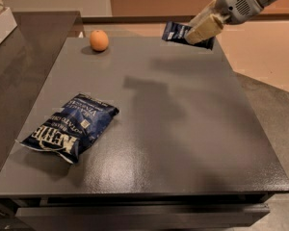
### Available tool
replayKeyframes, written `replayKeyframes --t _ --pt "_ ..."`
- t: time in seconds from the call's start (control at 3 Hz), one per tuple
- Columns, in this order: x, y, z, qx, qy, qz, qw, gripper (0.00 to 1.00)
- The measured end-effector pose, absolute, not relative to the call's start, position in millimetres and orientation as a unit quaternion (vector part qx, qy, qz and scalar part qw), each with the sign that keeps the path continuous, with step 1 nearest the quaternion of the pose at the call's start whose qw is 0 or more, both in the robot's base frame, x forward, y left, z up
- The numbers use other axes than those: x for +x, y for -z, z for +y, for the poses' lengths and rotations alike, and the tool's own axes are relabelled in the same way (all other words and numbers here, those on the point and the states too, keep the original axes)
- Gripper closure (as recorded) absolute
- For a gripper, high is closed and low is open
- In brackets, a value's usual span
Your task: Pick rxbar blueberry
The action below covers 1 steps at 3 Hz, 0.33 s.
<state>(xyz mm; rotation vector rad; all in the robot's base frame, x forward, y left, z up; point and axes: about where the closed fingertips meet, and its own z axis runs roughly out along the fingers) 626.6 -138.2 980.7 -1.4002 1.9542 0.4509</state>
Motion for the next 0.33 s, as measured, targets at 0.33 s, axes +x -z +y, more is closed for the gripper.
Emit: replayKeyframes --t 0.33 --pt "626.6 -980.6 -138.1 -0.538 -0.173 0.751 0.341 1.00"
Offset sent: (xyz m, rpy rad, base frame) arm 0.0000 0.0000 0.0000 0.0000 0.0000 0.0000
